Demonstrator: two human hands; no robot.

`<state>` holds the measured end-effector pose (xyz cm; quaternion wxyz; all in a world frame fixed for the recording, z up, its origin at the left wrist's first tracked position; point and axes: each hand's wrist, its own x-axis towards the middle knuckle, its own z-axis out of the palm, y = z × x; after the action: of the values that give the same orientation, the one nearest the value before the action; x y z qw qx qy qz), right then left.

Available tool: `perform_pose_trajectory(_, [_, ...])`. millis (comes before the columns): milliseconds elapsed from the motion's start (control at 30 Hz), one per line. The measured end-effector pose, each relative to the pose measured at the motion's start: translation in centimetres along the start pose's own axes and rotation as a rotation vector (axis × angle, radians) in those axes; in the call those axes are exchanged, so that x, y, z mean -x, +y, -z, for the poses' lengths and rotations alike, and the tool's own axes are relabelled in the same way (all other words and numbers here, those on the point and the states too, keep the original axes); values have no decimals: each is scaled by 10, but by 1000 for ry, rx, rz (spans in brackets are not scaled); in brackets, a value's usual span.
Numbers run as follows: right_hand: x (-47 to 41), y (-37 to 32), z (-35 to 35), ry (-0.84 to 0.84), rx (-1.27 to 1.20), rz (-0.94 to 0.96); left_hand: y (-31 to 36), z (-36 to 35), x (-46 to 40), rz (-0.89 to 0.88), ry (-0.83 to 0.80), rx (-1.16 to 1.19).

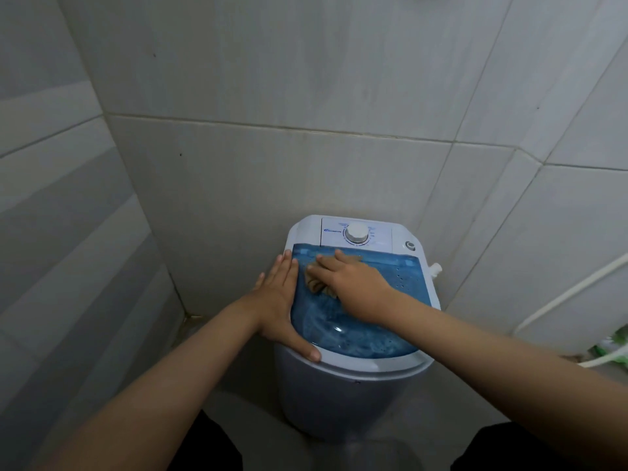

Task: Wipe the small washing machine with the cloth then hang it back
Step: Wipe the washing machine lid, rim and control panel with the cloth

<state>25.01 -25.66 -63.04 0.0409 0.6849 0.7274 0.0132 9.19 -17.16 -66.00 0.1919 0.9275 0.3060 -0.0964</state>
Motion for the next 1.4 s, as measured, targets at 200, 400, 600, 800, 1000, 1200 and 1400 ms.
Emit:
perform_pose_trajectory(200, [49, -6, 6, -78, -1, 151, 1, -1, 0, 12, -6, -15])
perform_pose_trajectory(400, [53, 5, 34, -157, 12, 120, 1, 0, 1, 17, 2, -19])
perform_pose_trajectory(600, [45, -9, 27, -216, 80, 96, 1, 1, 1, 8, -8, -35])
perform_pose_trajectory(800, [37, -5, 38, -384, 63, 0, 0, 1, 0, 9, -11, -39])
perform_pose_trajectory(1000, [15, -8, 48, -611, 126, -2, 1, 1, 1, 10, -9, -42])
perform_pose_trajectory(1200, [6, -14, 52, -762, 370, 26, 0, 0, 2, 8, 4, -35])
perform_pose_trajectory(1400, [11, -3, 67, -749, 345, -50, 0, 0, 1, 7, 7, -19])
